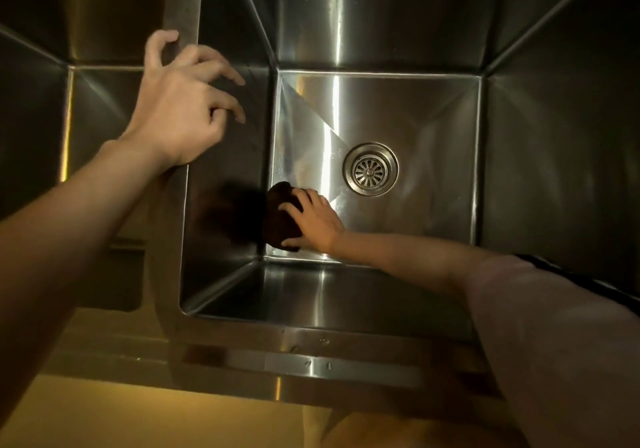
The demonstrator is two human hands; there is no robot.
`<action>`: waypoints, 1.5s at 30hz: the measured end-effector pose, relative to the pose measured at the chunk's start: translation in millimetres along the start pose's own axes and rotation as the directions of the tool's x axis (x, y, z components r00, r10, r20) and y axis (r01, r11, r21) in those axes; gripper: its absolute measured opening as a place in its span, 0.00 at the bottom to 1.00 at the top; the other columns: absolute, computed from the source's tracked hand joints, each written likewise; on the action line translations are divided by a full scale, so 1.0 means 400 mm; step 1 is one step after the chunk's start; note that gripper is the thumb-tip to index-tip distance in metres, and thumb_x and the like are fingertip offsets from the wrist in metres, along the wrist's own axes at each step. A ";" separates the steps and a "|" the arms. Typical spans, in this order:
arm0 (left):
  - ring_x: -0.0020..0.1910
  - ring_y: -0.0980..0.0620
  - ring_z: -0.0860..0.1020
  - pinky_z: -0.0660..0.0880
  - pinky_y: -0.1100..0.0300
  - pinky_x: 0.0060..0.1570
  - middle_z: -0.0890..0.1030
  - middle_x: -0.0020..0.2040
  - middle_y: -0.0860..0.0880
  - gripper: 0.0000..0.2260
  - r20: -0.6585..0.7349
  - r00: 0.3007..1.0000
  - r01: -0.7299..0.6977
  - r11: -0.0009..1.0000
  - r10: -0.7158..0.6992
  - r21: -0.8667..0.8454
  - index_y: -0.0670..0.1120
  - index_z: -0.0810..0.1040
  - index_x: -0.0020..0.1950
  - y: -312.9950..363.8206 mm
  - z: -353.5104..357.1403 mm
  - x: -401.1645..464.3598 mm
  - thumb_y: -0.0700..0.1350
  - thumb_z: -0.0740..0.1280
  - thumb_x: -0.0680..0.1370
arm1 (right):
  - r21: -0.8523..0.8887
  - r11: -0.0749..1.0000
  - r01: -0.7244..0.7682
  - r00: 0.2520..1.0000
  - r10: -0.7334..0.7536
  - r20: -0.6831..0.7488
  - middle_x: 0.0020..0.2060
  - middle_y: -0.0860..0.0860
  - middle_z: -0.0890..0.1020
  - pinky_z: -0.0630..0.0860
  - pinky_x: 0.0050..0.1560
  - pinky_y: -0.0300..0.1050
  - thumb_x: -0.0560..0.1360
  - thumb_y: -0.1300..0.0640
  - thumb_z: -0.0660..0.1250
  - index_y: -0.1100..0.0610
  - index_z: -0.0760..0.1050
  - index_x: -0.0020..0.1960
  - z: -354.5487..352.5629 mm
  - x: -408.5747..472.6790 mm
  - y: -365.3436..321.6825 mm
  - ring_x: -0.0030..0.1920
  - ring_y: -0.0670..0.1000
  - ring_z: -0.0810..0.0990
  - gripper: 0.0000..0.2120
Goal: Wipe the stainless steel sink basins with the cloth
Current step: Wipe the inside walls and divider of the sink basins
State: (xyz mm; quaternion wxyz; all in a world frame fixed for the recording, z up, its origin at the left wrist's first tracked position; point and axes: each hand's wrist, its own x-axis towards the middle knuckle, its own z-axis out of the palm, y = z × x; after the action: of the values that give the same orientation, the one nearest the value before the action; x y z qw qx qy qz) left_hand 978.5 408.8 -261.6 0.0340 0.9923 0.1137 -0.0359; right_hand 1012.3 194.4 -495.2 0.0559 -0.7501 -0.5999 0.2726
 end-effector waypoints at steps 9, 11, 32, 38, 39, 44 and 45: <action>0.66 0.45 0.68 0.51 0.39 0.70 0.78 0.59 0.48 0.20 0.067 0.997 0.025 0.995 -0.032 0.096 0.53 0.84 0.42 0.003 0.006 -0.004 0.48 0.52 0.75 | 0.017 0.989 -0.150 0.983 0.147 0.112 0.67 0.53 0.66 0.70 0.61 0.53 0.61 0.37 0.74 0.48 0.63 0.63 -0.040 -0.227 0.183 0.64 0.57 0.69 0.37; 0.66 0.45 0.67 0.51 0.39 0.71 0.78 0.60 0.48 0.16 0.094 0.994 0.033 0.990 -0.046 0.140 0.54 0.84 0.42 0.002 0.008 -0.006 0.46 0.56 0.76 | -0.009 0.981 -0.196 0.969 0.195 0.149 0.67 0.52 0.66 0.70 0.59 0.52 0.61 0.39 0.75 0.49 0.63 0.63 -0.068 -0.267 0.220 0.63 0.56 0.71 0.36; 0.68 0.45 0.67 0.47 0.44 0.73 0.75 0.62 0.49 0.09 0.172 0.982 0.049 0.986 -0.077 0.158 0.53 0.84 0.43 -0.021 0.028 0.018 0.40 0.67 0.73 | -0.054 0.712 -0.701 0.683 0.691 0.236 0.65 0.59 0.66 0.73 0.60 0.51 0.67 0.52 0.77 0.61 0.59 0.68 -0.150 -0.443 0.365 0.64 0.58 0.70 0.38; 0.67 0.46 0.67 0.45 0.47 0.71 0.75 0.61 0.50 0.09 0.134 0.988 0.045 0.981 -0.071 0.190 0.56 0.83 0.41 -0.010 0.017 0.015 0.44 0.66 0.73 | -0.018 0.820 -0.572 0.794 0.559 0.239 0.65 0.62 0.65 0.72 0.63 0.54 0.68 0.47 0.75 0.63 0.58 0.69 -0.143 -0.397 0.310 0.63 0.61 0.70 0.40; 0.67 0.46 0.67 0.43 0.49 0.71 0.75 0.61 0.50 0.09 0.123 0.990 0.051 0.983 -0.073 0.178 0.56 0.83 0.41 -0.006 0.012 0.014 0.44 0.65 0.74 | -0.035 0.856 -0.515 0.827 0.507 0.244 0.66 0.62 0.64 0.70 0.65 0.54 0.68 0.45 0.74 0.62 0.57 0.70 -0.137 -0.384 0.292 0.64 0.62 0.68 0.41; 0.66 0.44 0.69 0.45 0.49 0.70 0.77 0.60 0.46 0.10 0.038 0.999 0.032 0.987 -0.038 0.160 0.51 0.85 0.45 0.011 0.000 0.002 0.44 0.63 0.75 | -0.042 0.971 -0.234 0.943 0.238 0.233 0.66 0.60 0.64 0.66 0.66 0.53 0.67 0.47 0.73 0.58 0.61 0.68 -0.115 -0.288 0.195 0.65 0.61 0.65 0.37; 0.65 0.44 0.69 0.46 0.49 0.70 0.78 0.60 0.45 0.12 0.022 0.999 0.030 0.987 -0.034 0.155 0.49 0.85 0.47 0.011 -0.004 0.001 0.45 0.61 0.75 | -0.029 0.985 -0.170 0.957 0.172 0.234 0.66 0.60 0.65 0.66 0.66 0.52 0.68 0.49 0.73 0.58 0.62 0.68 -0.121 -0.267 0.182 0.65 0.60 0.65 0.35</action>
State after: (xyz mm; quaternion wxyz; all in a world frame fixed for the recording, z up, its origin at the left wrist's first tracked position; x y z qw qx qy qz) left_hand 979.9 404.6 -259.7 -0.0424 0.9895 0.1259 -0.0575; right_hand 1084.6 86.7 -447.8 -0.0428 -0.7616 -0.5365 0.3610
